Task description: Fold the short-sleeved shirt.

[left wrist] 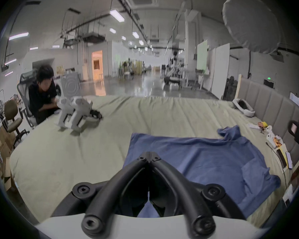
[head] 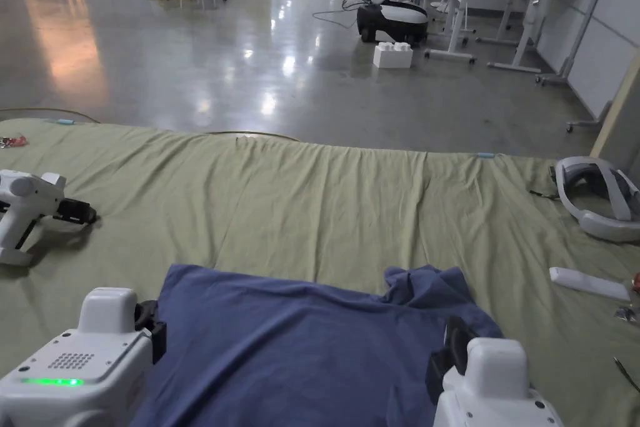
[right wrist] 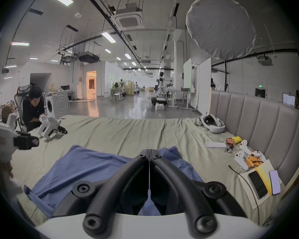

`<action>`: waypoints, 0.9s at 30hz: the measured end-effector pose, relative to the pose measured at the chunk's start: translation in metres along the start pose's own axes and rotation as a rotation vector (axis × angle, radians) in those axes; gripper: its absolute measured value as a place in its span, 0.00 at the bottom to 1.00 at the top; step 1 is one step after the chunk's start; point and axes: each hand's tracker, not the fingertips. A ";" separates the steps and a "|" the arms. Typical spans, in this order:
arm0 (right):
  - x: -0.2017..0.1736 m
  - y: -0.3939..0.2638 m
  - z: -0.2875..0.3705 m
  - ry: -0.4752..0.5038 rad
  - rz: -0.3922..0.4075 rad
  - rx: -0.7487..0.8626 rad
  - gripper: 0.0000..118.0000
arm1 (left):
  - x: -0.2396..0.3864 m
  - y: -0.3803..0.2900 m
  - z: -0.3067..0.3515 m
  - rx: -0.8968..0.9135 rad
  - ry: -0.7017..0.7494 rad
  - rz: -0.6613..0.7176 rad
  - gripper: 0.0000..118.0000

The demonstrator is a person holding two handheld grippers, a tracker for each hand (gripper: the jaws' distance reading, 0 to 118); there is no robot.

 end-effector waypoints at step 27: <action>0.043 -0.056 -0.085 -0.071 0.032 -0.319 0.03 | 0.008 0.067 -0.277 -0.566 0.055 -0.038 0.62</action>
